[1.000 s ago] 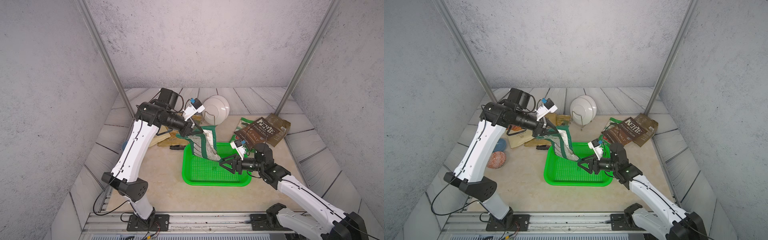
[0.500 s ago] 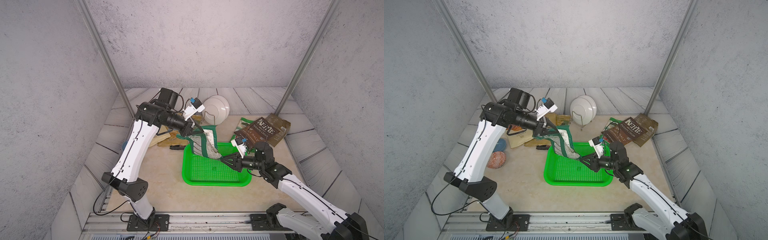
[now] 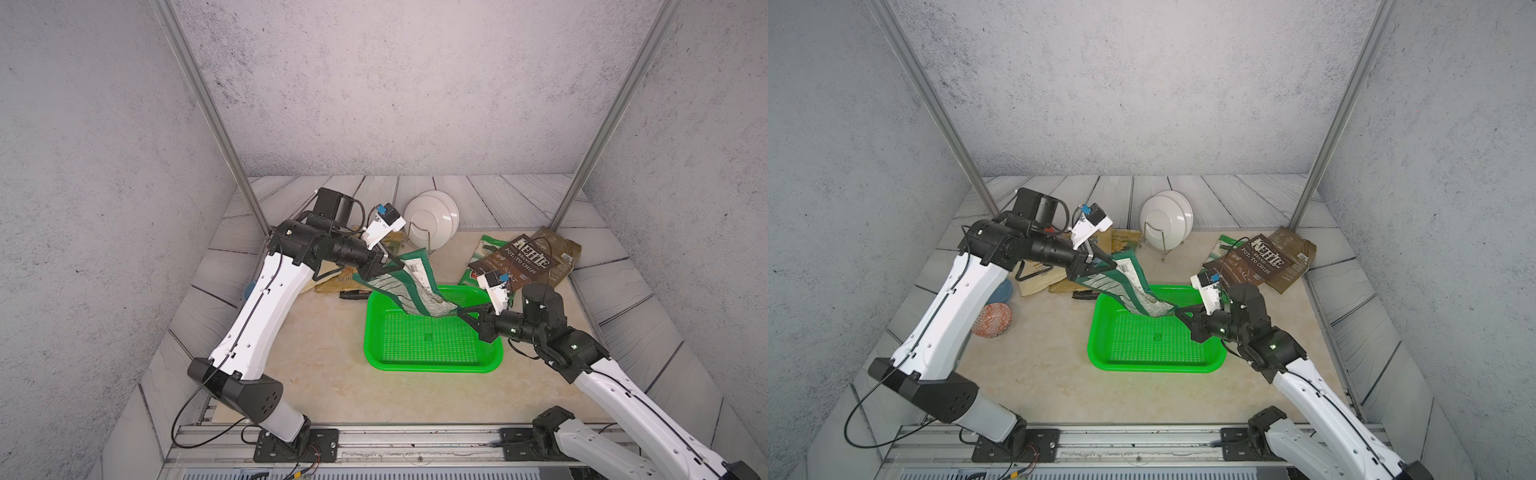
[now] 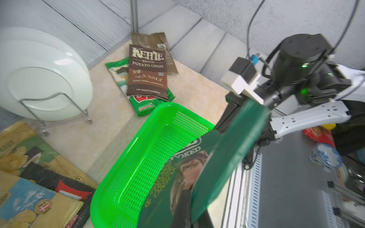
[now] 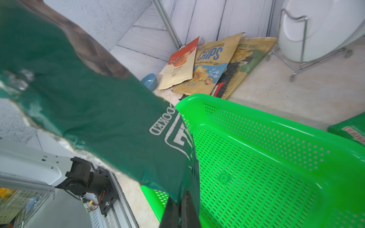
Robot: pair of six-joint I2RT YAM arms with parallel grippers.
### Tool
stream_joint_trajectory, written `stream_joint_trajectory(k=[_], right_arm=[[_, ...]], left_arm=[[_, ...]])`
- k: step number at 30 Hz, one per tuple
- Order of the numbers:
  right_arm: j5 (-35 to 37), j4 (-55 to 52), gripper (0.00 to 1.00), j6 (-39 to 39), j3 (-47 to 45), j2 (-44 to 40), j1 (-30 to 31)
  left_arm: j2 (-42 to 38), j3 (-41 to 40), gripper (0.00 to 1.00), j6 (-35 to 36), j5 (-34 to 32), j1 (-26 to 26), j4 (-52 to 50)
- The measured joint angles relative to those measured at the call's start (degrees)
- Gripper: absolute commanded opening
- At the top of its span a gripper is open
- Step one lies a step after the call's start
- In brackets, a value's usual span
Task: Put the potato chips into the basket
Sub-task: Place the potato chip in the basket.
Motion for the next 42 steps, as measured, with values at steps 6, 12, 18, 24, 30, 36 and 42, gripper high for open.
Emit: stream_joint_trajectory(k=[6,12,18,24,30,36,42], right_arm=[[7.34,-12.26,0.00,-1.75,8.83,-0.07,0.02],[10.64,-20.90,0.00,-3.34,13.07,1.46,0.37],[12.31,-26.29,0.00,-4.98,13.62,2.82,0.22],[10.29,-28.50,0.00,-7.37,13.60,5.53,0.15],[6.54,-28.92,0.00,-9.46,13.60,7.45,0.15],[2.47,-28.89,0.00,-10.82,13.60,7.56,0.15],[-0.55,-28.87,0.00,-11.39,13.60,7.54,0.15]], left_arm=[[-11.19,-22.43,0.00,-4.57,-6.01,0.07,17.05],[-11.45,-32.24,0.14,-5.88,-6.54,-0.20,24.83],[-11.43,-36.74,0.40,-3.80,-2.21,0.35,26.75],[-9.27,-38.25,0.49,-1.20,4.50,0.35,27.08],[-4.17,-37.11,0.65,2.23,7.32,0.35,24.90],[-0.79,-32.26,0.87,7.48,7.17,0.35,20.41],[3.26,-25.31,0.91,17.90,8.24,0.35,11.17]])
